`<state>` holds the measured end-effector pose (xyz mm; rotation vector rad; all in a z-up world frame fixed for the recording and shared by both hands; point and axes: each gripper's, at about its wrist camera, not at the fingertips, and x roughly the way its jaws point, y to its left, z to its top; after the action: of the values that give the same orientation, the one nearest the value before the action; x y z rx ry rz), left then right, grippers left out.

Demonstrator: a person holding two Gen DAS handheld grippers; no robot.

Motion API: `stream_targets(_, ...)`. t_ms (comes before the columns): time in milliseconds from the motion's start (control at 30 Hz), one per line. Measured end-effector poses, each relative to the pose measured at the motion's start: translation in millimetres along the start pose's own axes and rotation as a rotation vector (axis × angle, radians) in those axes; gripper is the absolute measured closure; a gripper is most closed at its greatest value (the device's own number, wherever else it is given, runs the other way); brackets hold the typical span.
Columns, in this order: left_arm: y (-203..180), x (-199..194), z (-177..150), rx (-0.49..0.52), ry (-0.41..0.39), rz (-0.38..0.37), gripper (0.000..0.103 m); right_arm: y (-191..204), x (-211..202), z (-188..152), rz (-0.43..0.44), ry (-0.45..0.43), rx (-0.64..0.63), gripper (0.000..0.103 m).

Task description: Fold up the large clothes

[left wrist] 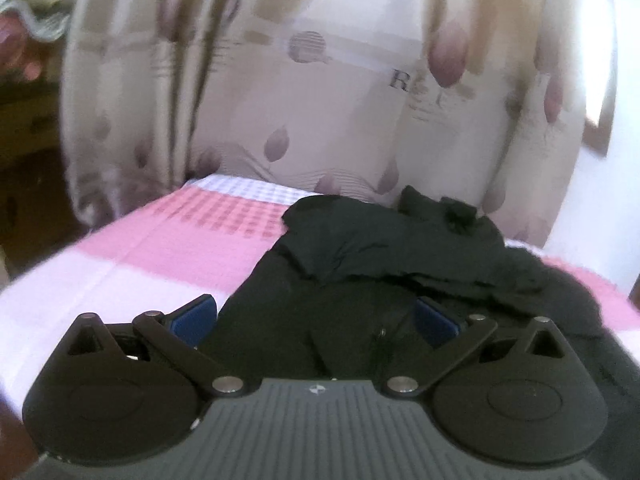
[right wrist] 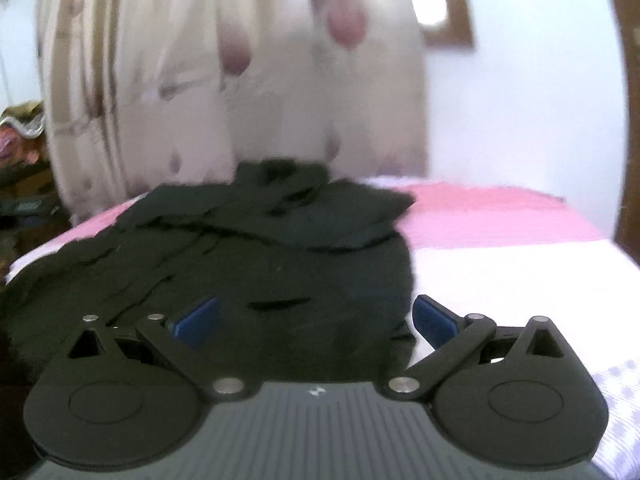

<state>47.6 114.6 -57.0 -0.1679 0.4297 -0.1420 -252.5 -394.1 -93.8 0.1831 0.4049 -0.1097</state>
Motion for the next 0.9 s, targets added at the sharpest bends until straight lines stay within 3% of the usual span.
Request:
stream_targets(33, 5.2, -7.5, -3.5, -0.028, 0.003, 0.000, 0.000, -16.0, -8.6, -2.2, 0.005, -0.007, 0.027, 0.000)
stream_targets(133, 18.7, -28.0, -16.0, -0.070, 0.017, -0.002, 0.000, -8.3, -17.8, -11.6, 0.020, -0.008, 0.055, 0.000)
stream_targets(400, 61.3, -67.5, -42.8, -0.033, 0.037, 0.013, 0.000, -17.8, -49.2, -27.7, -0.020, -0.007, 0.093, 0.000)
stream_targets(567, 89.3, -70.2, -59.6, -0.093, 0.095, -0.036, 0.000, -88.8, -92.6, -53.2, -0.031, 0.046, 0.238, 0.000)
stream_targets(733, 106.9, -55.8, -76.1, -0.201, 0.190, -0.127, 0.004, -91.9, -104.1, -66.6, -0.029, 0.085, 0.301, 0.000)
stream_targets(767, 109.4, -53.0, -78.1, -0.209, 0.202, -0.145, 0.006, -84.1, -99.0, -67.7, -0.027, 0.094, 0.311, 0.000)
stream_targets(800, 111.2, -51.7, -80.7, -0.213, 0.210, -0.165, 0.006, -101.3, -108.8, -71.1, -0.007, 0.106, 0.329, 0.000)
stream_targets(900, 112.0, -45.8, -87.2, -0.214, 0.245, -0.223, 0.011, -80.4, -102.4, -71.1, 0.025, 0.122, 0.374, 0.000)
